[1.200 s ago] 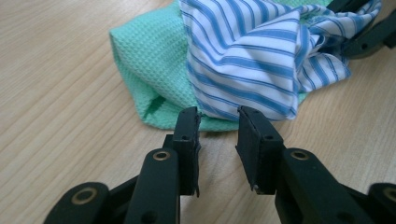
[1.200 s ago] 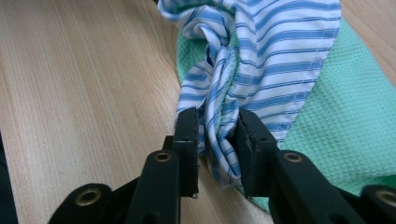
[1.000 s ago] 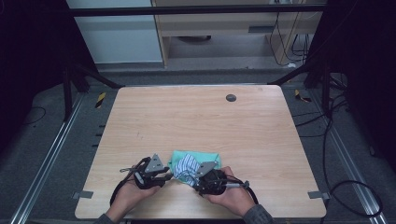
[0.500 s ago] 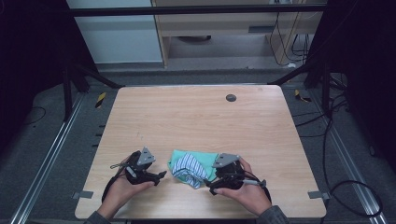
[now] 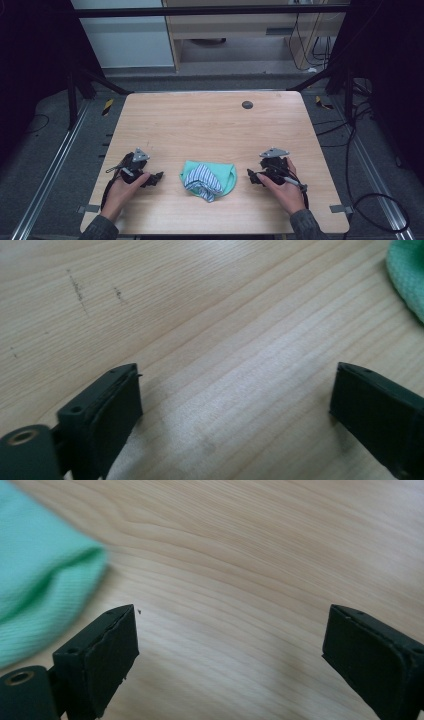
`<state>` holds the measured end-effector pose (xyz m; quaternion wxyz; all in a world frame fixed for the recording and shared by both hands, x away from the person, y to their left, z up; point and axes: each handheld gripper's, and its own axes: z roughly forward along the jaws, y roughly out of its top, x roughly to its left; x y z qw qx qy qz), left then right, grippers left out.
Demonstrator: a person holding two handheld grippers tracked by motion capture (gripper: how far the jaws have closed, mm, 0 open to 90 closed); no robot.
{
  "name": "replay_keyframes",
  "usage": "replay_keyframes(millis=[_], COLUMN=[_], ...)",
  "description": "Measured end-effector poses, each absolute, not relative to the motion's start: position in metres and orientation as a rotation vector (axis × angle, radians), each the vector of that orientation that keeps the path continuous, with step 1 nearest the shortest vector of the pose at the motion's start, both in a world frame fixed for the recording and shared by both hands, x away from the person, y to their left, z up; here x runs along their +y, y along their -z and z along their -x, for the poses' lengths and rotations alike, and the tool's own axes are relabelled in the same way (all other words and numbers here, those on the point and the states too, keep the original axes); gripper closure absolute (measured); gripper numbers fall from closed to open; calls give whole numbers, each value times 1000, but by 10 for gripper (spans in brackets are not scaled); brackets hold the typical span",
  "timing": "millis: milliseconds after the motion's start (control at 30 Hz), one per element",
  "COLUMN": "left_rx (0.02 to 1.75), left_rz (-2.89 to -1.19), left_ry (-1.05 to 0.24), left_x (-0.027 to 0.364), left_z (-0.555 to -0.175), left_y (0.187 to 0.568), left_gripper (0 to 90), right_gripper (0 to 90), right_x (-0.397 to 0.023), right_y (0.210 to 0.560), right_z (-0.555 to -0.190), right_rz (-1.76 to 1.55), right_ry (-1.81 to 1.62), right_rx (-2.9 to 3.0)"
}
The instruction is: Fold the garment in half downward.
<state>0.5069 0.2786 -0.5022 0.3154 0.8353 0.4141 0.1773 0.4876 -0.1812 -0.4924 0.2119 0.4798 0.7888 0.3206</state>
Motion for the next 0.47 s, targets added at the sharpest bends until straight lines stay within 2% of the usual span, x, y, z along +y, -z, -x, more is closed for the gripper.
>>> replay_keyframes(millis=[67, 267, 467], left_rx=[1109, 1126, 1140], left_rz=[-2164, -2127, -2123], left_ry=[-479, -500, -503], left_x=[280, 282, 283], left_z=[-510, -515, -515], left_y=[504, 508, 508], left_gripper=[44, 2, 0], right_gripper=[77, 2, 1], right_x=[-187, -197, -199], right_y=[499, 509, 512], right_z=[-493, -503, -503], right_rz=[-1395, -1478, -1487], right_ry=[-841, -843, -875], right_rx=[2177, 2105, 2046])
